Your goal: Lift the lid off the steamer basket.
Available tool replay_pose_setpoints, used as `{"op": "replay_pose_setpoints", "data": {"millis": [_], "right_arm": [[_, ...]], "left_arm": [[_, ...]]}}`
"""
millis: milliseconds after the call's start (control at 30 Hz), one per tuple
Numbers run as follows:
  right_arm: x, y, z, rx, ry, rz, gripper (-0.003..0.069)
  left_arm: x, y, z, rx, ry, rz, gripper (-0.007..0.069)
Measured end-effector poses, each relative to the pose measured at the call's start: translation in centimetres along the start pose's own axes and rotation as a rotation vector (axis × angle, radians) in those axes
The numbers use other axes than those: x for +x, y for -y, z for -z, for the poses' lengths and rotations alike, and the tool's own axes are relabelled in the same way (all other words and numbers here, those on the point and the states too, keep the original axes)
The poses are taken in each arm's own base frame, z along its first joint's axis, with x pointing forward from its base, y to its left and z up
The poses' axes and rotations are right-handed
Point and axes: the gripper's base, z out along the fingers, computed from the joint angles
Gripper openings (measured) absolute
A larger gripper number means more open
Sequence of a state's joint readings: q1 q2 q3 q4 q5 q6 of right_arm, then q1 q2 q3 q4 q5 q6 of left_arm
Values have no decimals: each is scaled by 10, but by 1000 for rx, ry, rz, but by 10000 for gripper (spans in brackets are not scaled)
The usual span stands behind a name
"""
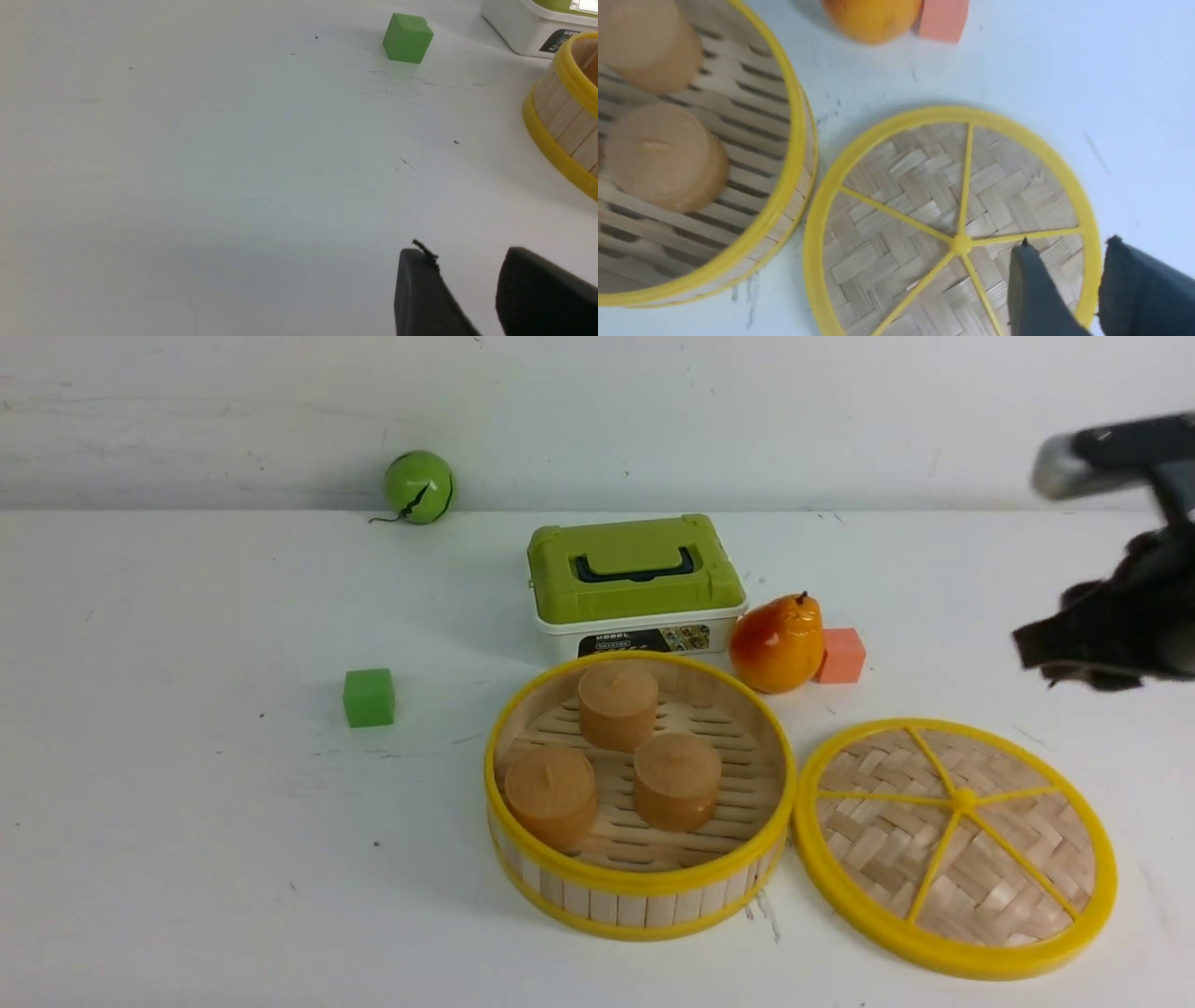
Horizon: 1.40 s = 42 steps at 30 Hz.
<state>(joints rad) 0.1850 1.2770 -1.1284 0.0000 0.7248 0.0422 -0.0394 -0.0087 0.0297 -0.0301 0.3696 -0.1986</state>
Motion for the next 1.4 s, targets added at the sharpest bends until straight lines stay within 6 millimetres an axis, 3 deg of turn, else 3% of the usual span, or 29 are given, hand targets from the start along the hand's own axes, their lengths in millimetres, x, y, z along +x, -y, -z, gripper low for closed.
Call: {"op": "replay_pose_setpoints", "data": {"millis": [67, 100, 133, 233, 367, 467, 700, 1133, 1267, 1333, 1400], "right_arm": [[4, -1, 33, -15, 89, -12, 174], [15, -2, 69, -38, 185, -27, 128], [16, -2, 68, -39, 183, -29, 118], [44, -3, 117, -74, 326, -38, 23], [71, -3, 145, -88, 421, -35, -23], [82, -2, 154, -89, 446, -33, -23], [94, 0, 165, -68, 445, -11, -23], [98, -2, 157, -91, 452, -31, -21], [126, 0, 130, -109, 547, -70, -19], [150, 2, 113, -93, 601, -75, -19], [162, 4, 109, -77, 643, -70, -19]], "left_arm": [[0, 0, 0, 0, 0, 0, 239], [0, 0, 0, 0, 0, 0, 239], [0, 0, 0, 0, 0, 0, 239], [0, 0, 0, 0, 0, 0, 239], [0, 0, 0, 0, 0, 0, 239], [0, 0, 0, 0, 0, 0, 239], [0, 0, 0, 0, 0, 0, 239], [0, 0, 0, 0, 0, 0, 239], [0, 0, 0, 0, 0, 0, 239], [0, 0, 0, 0, 0, 0, 239], [0, 0, 0, 0, 0, 0, 239]]}}
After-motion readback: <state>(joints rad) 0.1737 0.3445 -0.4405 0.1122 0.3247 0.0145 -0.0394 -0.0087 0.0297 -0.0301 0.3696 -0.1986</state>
